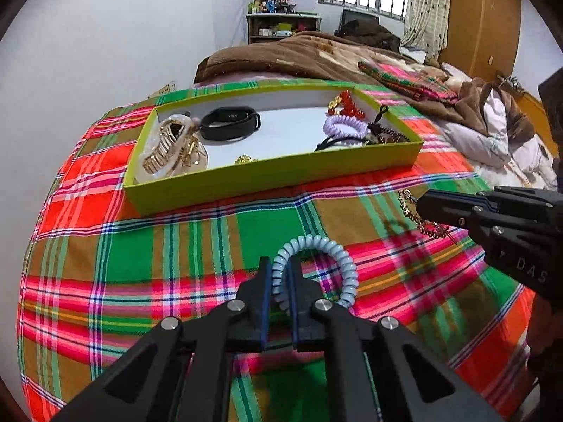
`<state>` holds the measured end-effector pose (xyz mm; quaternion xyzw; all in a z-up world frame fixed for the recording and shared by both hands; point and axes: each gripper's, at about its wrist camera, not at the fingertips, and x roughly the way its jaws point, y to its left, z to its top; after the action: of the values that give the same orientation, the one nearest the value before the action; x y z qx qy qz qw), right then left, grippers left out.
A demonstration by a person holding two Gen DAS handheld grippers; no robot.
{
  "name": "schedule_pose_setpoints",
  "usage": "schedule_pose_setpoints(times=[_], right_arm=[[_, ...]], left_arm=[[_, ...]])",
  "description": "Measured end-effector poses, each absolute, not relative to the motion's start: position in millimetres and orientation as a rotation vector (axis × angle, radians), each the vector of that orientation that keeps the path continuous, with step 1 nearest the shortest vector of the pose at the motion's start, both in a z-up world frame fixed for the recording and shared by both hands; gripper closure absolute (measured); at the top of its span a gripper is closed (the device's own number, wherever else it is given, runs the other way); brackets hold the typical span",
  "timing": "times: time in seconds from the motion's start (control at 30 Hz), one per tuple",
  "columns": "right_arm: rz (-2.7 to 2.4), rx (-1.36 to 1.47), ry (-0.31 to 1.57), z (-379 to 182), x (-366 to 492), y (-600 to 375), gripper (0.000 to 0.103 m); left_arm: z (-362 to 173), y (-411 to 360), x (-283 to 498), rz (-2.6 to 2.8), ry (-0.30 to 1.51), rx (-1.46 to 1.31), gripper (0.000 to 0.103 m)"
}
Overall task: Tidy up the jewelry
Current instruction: 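Carry the pale blue hair tie and gold pendant over the box lid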
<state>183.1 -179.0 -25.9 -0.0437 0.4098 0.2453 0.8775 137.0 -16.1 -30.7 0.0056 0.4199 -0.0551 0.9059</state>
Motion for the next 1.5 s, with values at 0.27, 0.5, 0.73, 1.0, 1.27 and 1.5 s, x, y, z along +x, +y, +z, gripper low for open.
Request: schedule_pose_setpoints(times=[0.27, 0.5, 0.73, 1.0, 1.27, 1.5], right_arm=[[0.518, -0.065, 0.805, -4, 177, -185, 0.099], [0.513, -0.062, 0.772, 12, 183, -188, 0.099], [0.507, -0.050, 0.753, 24, 205, -190, 0.099], [0.508, -0.047, 0.749, 27, 244, -179, 0.099], [0.515, -0.077, 0.764, 16, 282, -159, 0.099], [0.525, -0.096, 0.802, -3, 312, -145, 0.099]], left_arm=[[1, -4, 126, -0.114, 0.798, -0.036, 0.094], [19, 3, 134, -0.117, 0.766, -0.061, 0.094], [30, 7, 158, -0.114, 0.754, -0.078, 0.094], [28, 7, 197, -0.111, 0.769, -0.075, 0.094], [19, 9, 228, -0.112, 0.788, -0.075, 0.094], [0, 13, 243, -0.105, 0.828, -0.075, 0.094]])
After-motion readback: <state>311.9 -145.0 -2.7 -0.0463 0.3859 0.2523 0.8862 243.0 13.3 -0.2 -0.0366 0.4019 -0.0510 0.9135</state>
